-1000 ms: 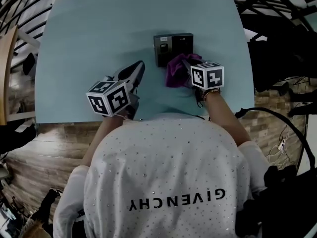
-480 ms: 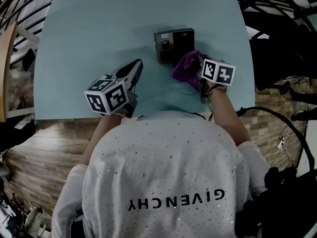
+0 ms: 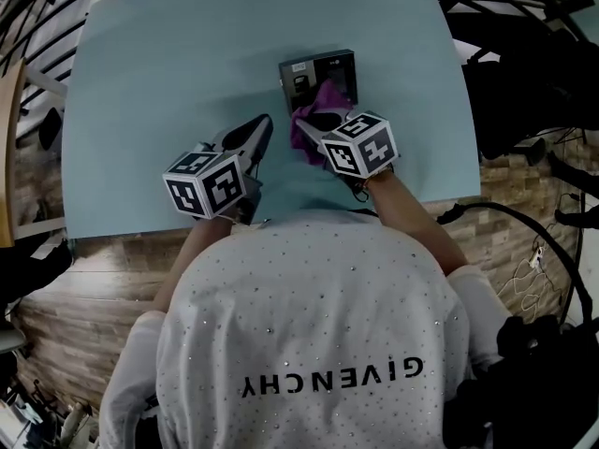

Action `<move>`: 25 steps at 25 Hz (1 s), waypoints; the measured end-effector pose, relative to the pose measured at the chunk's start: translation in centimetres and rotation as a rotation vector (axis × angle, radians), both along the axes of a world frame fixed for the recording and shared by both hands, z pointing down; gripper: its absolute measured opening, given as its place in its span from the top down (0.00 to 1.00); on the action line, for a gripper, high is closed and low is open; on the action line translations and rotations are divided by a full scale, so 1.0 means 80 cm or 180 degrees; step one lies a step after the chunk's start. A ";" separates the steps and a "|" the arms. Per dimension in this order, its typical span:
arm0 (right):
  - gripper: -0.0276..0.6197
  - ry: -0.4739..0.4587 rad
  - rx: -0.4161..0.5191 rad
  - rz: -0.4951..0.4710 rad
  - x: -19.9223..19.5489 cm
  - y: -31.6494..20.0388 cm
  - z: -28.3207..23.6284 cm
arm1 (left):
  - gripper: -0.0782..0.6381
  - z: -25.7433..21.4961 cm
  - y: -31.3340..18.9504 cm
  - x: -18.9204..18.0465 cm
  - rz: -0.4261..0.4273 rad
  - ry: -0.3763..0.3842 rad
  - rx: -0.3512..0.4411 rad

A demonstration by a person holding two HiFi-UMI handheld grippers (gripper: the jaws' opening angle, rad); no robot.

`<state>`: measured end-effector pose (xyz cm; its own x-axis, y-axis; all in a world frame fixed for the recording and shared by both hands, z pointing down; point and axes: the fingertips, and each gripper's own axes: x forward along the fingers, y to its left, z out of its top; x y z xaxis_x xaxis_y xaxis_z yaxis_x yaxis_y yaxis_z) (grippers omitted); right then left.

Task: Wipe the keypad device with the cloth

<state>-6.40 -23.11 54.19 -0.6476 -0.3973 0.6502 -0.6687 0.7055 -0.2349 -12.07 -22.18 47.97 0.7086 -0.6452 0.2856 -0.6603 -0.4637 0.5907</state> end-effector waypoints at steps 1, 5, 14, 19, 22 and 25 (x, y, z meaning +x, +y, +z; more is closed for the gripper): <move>0.91 0.0077 0.0007 -0.0038 -0.004 0.003 0.008 | 0.89 0.000 0.001 0.001 0.0009 0.0000 0.0000; 0.91 0.0244 0.0014 0.0044 0.002 0.003 0.027 | 0.89 0.003 0.009 -0.001 -0.0011 0.0010 -0.0027; 0.91 0.0171 -0.0068 0.0914 0.082 -0.022 0.031 | 0.89 0.007 0.012 -0.016 -0.0176 0.0023 -0.0048; 0.91 0.0184 -0.0051 0.1362 0.131 -0.037 0.034 | 0.89 0.004 0.005 -0.021 -0.0186 0.0034 0.0002; 0.91 0.0131 -0.0089 0.1616 0.155 -0.040 0.035 | 0.89 0.004 0.001 -0.022 -0.0184 0.0012 0.0010; 0.91 0.0068 -0.0141 0.1843 0.176 -0.043 0.038 | 0.89 0.005 -0.006 -0.020 -0.0198 -0.0002 0.0006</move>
<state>7.70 -26.57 57.21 -0.3194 -0.6549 0.6849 -0.9476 0.2133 -0.2380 -13.68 -22.64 48.35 0.6668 -0.6886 0.2848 -0.6884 -0.4228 0.5893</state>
